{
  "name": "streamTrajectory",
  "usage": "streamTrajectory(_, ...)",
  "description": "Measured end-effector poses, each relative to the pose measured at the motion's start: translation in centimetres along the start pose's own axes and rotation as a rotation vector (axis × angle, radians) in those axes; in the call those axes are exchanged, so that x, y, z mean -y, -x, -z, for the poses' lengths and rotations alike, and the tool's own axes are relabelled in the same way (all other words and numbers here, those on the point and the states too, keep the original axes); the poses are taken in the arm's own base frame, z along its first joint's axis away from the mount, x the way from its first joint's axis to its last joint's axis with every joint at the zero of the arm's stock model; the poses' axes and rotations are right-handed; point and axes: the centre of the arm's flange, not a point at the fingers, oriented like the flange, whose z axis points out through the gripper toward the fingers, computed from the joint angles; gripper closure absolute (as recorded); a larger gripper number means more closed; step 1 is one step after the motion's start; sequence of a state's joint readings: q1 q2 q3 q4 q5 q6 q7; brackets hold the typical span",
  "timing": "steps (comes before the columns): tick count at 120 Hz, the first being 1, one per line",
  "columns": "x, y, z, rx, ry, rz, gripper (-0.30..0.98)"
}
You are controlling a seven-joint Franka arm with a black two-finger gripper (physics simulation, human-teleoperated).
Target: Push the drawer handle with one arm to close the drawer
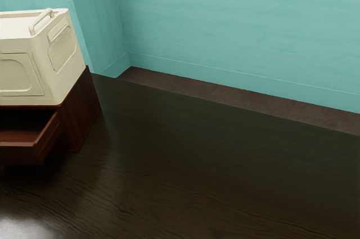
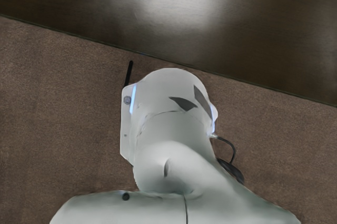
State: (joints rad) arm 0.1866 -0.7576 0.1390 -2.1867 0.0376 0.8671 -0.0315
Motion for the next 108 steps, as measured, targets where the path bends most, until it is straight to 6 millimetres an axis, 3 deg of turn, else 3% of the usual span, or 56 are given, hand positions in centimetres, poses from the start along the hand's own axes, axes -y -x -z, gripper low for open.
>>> streamTrajectory(12, -3.2, -2.2, 1.9, -0.27, -0.056, -0.042, 0.02)
streamTrajectory(24, -3.1, -3.7, 2.5, -0.389, -0.057, 0.001, 0.02)
streamTrajectory(32, -1.2, -5.8, 0.9, -0.399, -0.028, 0.068, 0.02)
streamTrajectory(39, 1.4, -9.2, -3.8, -0.36, 0.005, 0.129, 0.02)
streamTrajectory(45, 3.4, -10.8, -7.8, -0.349, 0.036, 0.154, 0.03)
streamTrajectory(55, 5.2, -11.6, -10.6, -0.392, 0.032, 0.168, 0.25)
streamTrajectory(65, 8.7, -12.5, -11.9, -0.46, 0.015, 0.174, 0.46)
streamTrajectory(77, 12.2, -15.0, -13.0, -0.511, -0.036, 0.15, 0.61)
streamTrajectory(92, 13.9, -17.8, -12.9, -0.573, -0.111, 0.11, 0.7)
streamTrajectory(108, 14.4, -19.1, -11.8, -0.659, -0.133, 0.079, 0.75)
